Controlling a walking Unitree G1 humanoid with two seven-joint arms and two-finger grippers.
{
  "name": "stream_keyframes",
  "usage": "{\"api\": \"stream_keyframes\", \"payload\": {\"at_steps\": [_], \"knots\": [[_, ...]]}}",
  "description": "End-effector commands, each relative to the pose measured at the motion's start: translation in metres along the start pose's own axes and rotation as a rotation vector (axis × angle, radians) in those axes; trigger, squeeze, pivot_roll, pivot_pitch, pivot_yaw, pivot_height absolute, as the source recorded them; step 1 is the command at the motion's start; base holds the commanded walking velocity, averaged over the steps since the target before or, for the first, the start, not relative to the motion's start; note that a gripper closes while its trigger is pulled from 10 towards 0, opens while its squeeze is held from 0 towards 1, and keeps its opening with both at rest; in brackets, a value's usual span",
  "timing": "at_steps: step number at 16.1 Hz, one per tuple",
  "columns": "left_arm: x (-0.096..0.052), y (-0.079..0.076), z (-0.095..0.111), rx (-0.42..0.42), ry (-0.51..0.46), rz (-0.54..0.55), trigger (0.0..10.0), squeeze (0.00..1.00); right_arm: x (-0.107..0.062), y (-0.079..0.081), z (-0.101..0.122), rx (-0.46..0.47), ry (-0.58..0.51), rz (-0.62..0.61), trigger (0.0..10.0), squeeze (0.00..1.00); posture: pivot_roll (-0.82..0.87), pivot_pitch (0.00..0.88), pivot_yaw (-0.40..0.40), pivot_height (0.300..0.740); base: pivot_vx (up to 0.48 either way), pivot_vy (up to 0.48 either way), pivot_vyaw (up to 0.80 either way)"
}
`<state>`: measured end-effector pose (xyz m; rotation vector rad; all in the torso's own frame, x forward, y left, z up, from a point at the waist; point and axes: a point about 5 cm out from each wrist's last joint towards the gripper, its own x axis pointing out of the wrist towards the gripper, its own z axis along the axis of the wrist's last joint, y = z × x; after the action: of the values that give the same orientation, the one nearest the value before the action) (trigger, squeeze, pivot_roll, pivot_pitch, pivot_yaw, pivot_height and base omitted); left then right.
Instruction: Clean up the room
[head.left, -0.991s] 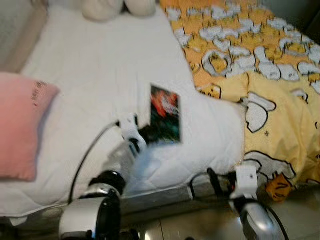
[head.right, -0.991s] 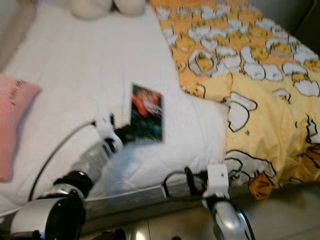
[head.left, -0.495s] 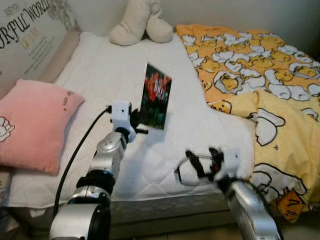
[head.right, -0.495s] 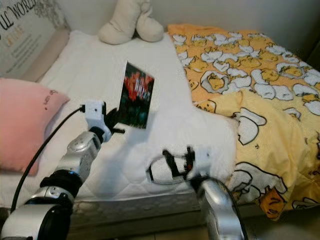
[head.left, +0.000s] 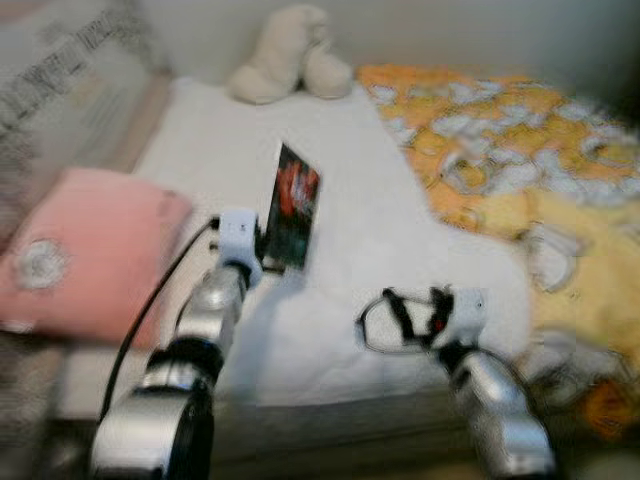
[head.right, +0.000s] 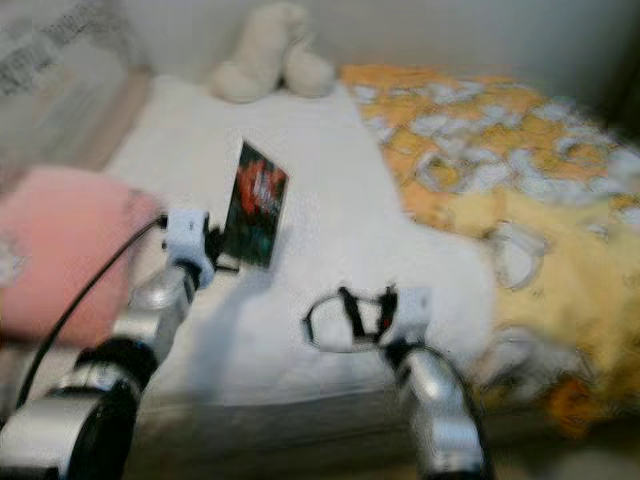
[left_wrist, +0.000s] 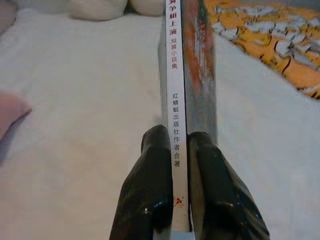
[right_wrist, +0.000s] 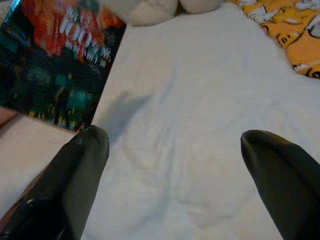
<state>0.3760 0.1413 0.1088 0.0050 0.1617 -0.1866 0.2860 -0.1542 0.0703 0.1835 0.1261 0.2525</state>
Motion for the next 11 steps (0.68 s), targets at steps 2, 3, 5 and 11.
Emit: {"api": "stream_keyframes", "payload": {"at_steps": [2,3,5,11], "knots": [[0.005,0.000,0.016,0.010,-0.051,0.010,10.0,0.00,-0.004,-0.001,-0.004,-0.006,0.007,-0.005,10.0,0.00,0.08,0.000,0.028,0.740,0.000,0.480,0.59],[0.005,0.000,0.016,0.005,-0.051,0.012,10.0,0.00,-0.004,-0.003,-0.003,-0.017,0.008,-0.020,10.0,0.00,0.08,0.000,0.025,0.740,0.000,0.480,0.54],[0.007,-0.004,0.017,0.047,-0.041,0.039,10.0,0.00,-0.008,-0.008,-0.007,-0.031,0.031,-0.031,10.0,0.00,0.08,0.000,0.018,0.740,0.000,0.195,0.46],[0.010,-0.027,0.016,0.043,-0.049,-0.019,10.0,0.00,-0.013,-0.010,-0.010,-0.043,0.045,-0.041,10.0,0.00,0.07,0.000,0.015,0.740,0.202,-0.247,0.34]]}}
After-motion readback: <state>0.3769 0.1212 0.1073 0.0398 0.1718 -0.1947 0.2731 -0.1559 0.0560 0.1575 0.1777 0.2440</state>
